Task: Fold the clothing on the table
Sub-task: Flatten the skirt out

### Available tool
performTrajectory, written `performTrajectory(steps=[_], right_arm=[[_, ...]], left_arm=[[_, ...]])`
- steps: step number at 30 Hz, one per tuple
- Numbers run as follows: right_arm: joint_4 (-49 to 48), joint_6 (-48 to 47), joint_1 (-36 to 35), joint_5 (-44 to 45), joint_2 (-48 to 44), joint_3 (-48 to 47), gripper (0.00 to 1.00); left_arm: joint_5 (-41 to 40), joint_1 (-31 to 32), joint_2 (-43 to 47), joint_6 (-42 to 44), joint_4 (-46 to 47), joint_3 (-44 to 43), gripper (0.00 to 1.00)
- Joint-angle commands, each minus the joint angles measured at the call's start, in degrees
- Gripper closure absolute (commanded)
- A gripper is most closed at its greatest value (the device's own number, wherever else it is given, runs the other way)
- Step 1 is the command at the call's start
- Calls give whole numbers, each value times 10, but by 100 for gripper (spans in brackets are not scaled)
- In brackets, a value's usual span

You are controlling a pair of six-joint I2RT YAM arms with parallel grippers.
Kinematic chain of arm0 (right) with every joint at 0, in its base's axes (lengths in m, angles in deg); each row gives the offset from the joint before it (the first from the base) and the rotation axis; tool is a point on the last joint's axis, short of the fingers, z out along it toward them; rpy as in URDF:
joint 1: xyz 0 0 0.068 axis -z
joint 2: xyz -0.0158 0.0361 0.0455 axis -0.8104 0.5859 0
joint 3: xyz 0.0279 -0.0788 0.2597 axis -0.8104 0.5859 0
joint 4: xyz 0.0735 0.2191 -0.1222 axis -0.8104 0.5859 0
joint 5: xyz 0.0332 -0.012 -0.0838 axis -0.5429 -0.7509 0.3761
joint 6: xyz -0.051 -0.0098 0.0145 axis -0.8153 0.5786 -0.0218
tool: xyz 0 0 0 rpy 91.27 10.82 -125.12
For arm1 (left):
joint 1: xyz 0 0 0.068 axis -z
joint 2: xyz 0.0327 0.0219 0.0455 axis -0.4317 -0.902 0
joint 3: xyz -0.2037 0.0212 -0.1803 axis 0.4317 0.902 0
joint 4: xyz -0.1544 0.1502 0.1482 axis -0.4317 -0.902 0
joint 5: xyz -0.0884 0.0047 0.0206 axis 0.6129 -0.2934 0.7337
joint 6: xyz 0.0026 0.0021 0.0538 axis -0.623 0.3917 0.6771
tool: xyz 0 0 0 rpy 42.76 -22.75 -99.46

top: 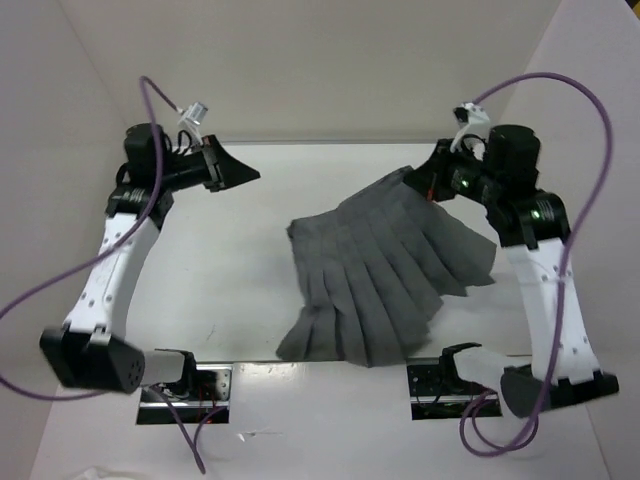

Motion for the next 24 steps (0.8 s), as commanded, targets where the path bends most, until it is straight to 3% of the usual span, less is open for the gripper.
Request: performTrajectory(steps=[1, 6, 10, 12, 15, 19, 24], right_arm=[[-33, 18, -2, 20, 88, 2, 100], [-32, 18, -2, 61, 253, -39, 100], [-22, 13, -2, 80, 361, -108, 100], [-7, 19, -2, 107, 404, -138, 100], [12, 31, -2, 159, 430, -160, 100], [57, 58, 3, 285, 449, -188, 100], [102, 95, 23, 375, 436, -179, 100]], left_arm=[[-19, -9, -112, 14, 38, 5, 80], [-12, -9, -302, 15, 54, -73, 81], [1, 8, -367, -3, 98, -87, 57], [8, 20, -374, -21, 126, -81, 52], [1, 41, -385, -39, 151, -81, 39], [-18, 81, -415, -50, 177, -113, 39], [-125, 151, -487, 44, 59, -231, 39]])
